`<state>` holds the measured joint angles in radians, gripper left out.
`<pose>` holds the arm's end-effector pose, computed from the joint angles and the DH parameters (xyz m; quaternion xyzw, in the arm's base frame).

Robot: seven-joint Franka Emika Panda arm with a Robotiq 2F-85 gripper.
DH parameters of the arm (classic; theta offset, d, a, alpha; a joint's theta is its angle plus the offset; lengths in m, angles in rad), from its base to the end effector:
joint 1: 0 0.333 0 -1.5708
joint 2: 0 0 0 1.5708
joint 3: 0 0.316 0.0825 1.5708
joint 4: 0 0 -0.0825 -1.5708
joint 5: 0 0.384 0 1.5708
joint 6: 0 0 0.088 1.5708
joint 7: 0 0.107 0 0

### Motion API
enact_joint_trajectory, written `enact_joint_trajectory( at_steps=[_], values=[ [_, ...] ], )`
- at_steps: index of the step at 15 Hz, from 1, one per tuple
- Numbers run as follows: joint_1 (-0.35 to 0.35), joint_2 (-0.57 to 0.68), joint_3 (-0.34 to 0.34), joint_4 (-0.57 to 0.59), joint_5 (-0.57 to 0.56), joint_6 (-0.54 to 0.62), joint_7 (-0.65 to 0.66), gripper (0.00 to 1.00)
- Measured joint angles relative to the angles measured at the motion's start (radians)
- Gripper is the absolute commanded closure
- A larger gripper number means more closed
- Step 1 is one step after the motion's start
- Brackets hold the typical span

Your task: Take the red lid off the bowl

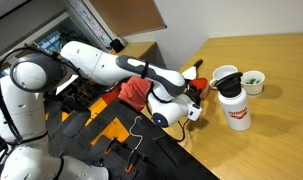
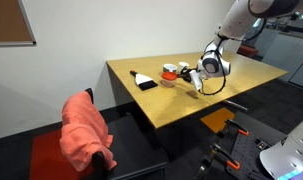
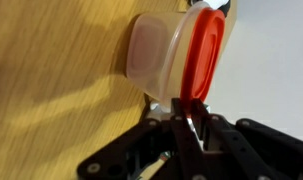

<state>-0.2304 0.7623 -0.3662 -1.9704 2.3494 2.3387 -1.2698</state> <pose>0.4843 -0.3233 0.0878 -0.6933 0.5307 -0.3926 0.2889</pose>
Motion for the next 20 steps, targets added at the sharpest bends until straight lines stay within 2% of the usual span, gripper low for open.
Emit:
enact_joint_trajectory(
  at_steps=[7, 15, 20],
  values=[
    [0.005, -0.005, -0.008, -0.007, 0.009, 0.0, -0.032, 0.96],
    [0.004, -0.102, -0.022, -0.091, -0.007, -0.031, -0.065, 0.96],
    [0.005, -0.128, -0.022, -0.103, -0.026, -0.038, -0.065, 0.96]
  ],
)
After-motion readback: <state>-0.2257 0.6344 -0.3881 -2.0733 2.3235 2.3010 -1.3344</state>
